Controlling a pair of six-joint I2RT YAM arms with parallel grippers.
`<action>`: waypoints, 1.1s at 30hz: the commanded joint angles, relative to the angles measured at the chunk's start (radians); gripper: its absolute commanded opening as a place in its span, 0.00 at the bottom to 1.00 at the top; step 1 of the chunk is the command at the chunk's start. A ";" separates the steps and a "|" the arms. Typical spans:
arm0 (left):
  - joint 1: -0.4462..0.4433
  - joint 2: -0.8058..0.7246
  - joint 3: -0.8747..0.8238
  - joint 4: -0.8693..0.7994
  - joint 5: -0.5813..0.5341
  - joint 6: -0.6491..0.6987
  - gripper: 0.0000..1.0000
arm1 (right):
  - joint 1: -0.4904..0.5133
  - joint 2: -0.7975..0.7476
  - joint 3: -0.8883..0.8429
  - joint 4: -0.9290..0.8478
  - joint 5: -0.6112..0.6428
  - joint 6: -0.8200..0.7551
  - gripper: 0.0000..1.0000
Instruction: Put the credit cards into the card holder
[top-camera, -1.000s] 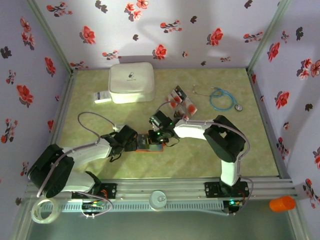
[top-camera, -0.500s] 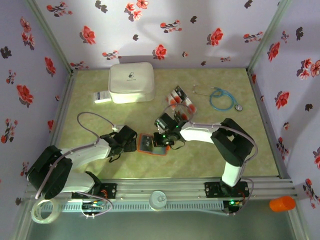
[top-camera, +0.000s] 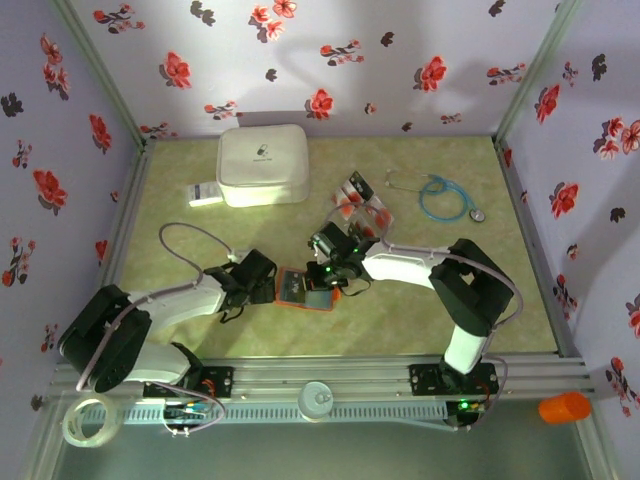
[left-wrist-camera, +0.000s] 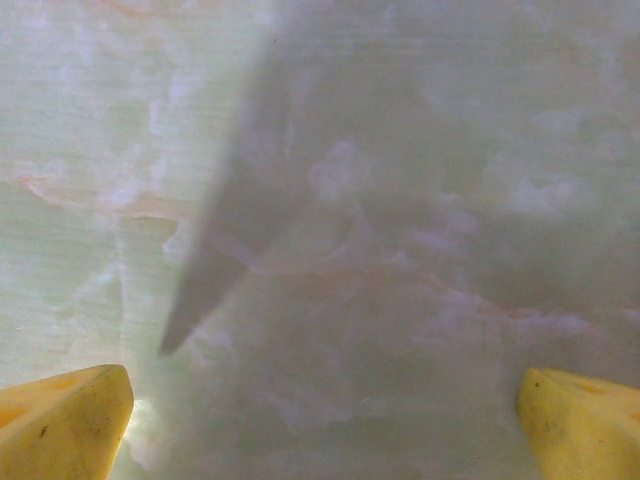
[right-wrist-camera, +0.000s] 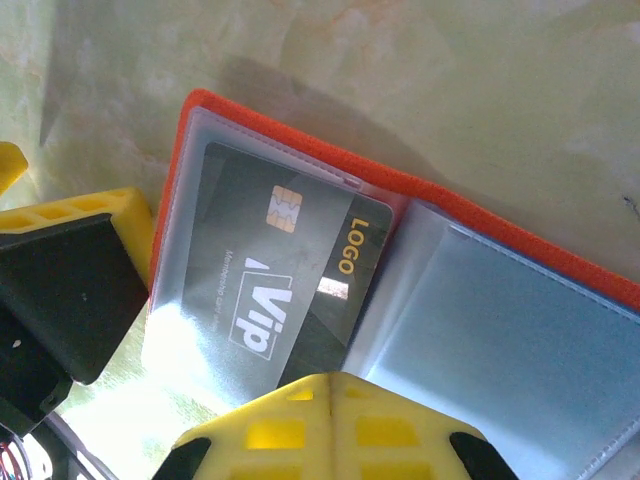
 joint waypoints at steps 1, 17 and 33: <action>-0.007 0.020 0.021 0.010 0.004 0.013 1.00 | -0.002 0.025 0.027 0.022 -0.012 0.009 0.00; -0.012 0.030 0.006 0.025 0.008 0.014 1.00 | 0.013 0.107 0.077 0.065 -0.050 0.038 0.00; -0.035 -0.067 -0.028 -0.007 0.007 -0.028 1.00 | -0.001 -0.026 -0.025 0.050 0.026 0.050 0.00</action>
